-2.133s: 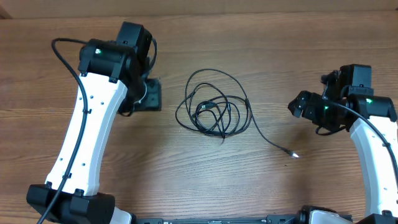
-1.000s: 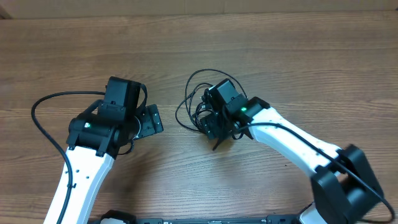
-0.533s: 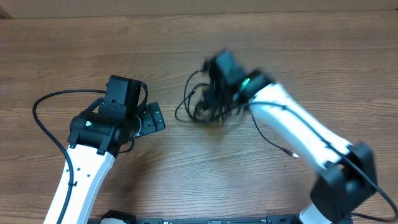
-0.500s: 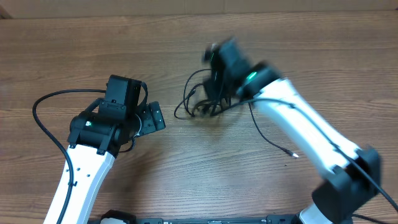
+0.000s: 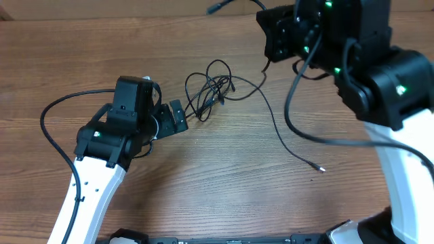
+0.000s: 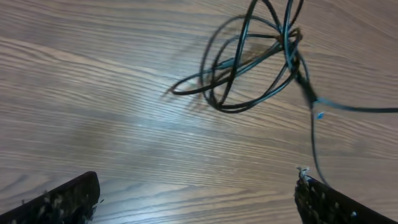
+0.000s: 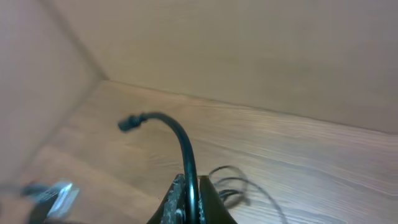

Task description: Untangle cables

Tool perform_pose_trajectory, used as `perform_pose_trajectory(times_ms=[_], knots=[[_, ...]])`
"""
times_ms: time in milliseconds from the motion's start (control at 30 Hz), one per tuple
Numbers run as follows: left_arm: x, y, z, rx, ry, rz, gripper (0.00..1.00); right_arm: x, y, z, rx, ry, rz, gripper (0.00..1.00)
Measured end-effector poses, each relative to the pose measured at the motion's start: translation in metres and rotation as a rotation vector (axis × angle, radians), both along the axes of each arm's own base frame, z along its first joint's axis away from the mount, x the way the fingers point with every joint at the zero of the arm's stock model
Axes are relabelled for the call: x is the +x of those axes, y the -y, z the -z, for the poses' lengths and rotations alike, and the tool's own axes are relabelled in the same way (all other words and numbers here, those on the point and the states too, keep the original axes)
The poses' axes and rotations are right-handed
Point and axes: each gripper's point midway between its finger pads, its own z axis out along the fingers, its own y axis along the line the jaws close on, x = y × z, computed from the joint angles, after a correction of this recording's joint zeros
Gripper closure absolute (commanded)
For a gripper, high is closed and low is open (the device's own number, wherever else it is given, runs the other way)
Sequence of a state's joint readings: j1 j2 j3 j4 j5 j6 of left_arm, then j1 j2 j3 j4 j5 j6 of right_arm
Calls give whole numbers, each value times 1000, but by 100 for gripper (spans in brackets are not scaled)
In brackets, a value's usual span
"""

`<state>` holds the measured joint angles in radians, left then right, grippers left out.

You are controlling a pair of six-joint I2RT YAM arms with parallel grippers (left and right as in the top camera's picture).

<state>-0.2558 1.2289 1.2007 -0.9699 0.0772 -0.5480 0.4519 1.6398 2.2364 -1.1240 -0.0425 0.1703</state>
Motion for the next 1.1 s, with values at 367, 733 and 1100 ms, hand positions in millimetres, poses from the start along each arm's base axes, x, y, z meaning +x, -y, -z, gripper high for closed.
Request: perform_pose_trajectory(times_ms=[367, 733, 1100], knots=[[29, 28, 47, -55, -107, 92, 9, 33, 67, -11, 24, 51, 344, 96], [55, 100, 96, -203, -136, 347, 11, 30, 98, -4, 58, -7, 448, 95], [64, 160, 95, -331, -40, 515, 31, 24, 97, 5, 50, -50, 436, 95]])
